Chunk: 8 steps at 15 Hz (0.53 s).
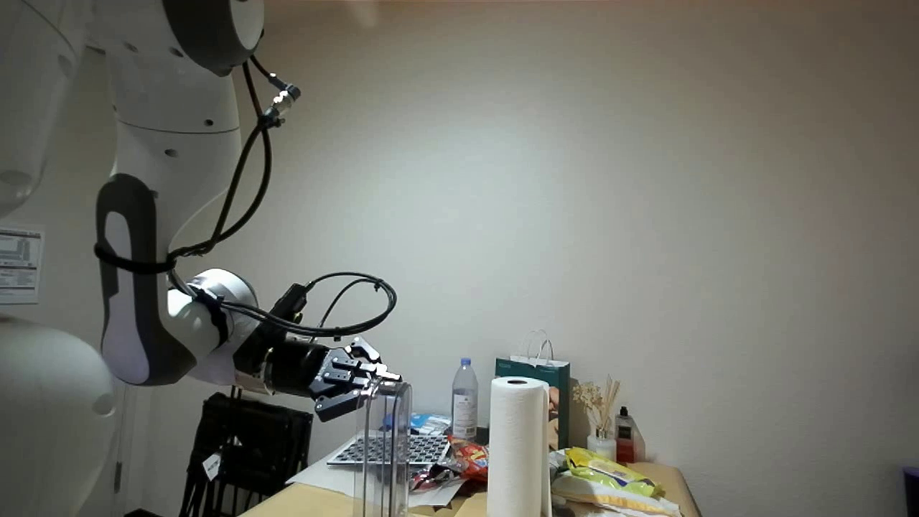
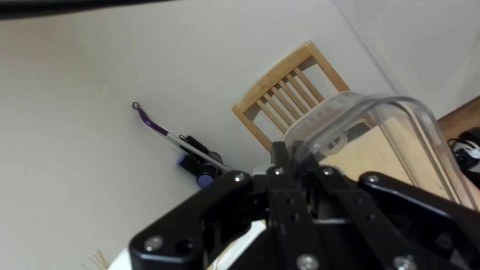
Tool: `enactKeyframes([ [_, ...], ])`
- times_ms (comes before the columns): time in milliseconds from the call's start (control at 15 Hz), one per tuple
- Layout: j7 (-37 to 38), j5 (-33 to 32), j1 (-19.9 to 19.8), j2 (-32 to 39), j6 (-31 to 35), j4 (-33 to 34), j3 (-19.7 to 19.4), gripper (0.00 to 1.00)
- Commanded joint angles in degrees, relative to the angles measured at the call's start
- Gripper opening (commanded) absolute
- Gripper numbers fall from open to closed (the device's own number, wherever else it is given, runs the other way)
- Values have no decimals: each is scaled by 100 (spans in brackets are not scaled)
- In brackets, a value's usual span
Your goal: Pick up the bowl and pour it's contents in the bowl
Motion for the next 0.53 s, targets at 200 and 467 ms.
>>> enactKeyframes([
  [200, 612, 312, -397, -593, 772, -255, -276, 2],
  [467, 1373, 88, -366, -853, 95, -202, -357, 2],
])
